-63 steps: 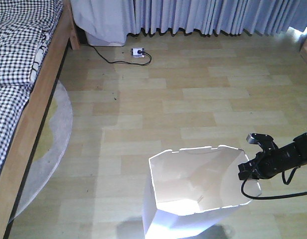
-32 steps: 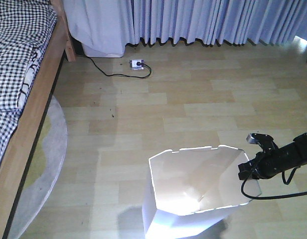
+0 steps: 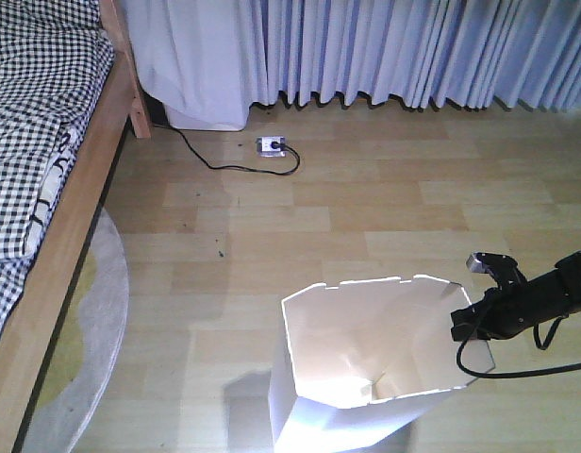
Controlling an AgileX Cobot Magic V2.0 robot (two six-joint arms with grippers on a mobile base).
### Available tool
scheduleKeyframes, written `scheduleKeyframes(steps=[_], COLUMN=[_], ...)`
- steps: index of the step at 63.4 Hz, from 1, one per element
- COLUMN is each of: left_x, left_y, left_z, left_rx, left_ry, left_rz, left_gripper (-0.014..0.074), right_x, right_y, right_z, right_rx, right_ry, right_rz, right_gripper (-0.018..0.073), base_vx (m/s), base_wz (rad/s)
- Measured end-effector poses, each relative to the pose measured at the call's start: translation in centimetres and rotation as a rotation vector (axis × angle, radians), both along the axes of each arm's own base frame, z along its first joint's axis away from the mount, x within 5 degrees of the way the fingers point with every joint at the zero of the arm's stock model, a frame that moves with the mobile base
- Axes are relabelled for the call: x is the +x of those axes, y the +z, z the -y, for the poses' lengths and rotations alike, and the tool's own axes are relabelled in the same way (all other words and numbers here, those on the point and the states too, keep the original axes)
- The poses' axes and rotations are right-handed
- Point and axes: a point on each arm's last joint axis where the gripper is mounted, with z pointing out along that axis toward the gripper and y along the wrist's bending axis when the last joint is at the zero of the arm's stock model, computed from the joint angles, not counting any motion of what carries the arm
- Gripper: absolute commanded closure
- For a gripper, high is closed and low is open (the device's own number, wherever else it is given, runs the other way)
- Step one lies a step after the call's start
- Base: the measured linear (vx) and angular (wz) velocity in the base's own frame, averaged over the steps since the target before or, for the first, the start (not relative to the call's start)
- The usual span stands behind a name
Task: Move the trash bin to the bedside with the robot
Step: 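Drag the held bin with the right gripper across the floor to the bedside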
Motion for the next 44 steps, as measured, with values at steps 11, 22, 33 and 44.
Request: scheduleKeyframes(steps=[11, 22, 33, 44], left_x=[0.0, 0.0, 0.0, 0.0], left_y=[0.0, 0.0, 0.0, 0.0], left_z=[0.0, 0.0, 0.0, 0.0], left_rx=[0.0, 0.0, 0.0, 0.0], left_ry=[0.0, 0.0, 0.0, 0.0], left_rz=[0.0, 0.0, 0.0, 0.0], left_gripper=[0.0603, 0.0603, 0.0603, 0.0603], right_x=[0.0, 0.0, 0.0, 0.0], right_y=[0.0, 0.0, 0.0, 0.0], right_z=[0.0, 0.0, 0.0, 0.0], right_rx=[0.0, 0.0, 0.0, 0.0], right_ry=[0.0, 0.001, 0.001, 0.001], right_rz=[0.0, 0.0, 0.0, 0.0], right_gripper=[0.0564, 0.0564, 0.0564, 0.0564], base_vx=[0.29, 0.3, 0.31, 0.31], base_wz=[0.06, 0.04, -0.01, -0.02])
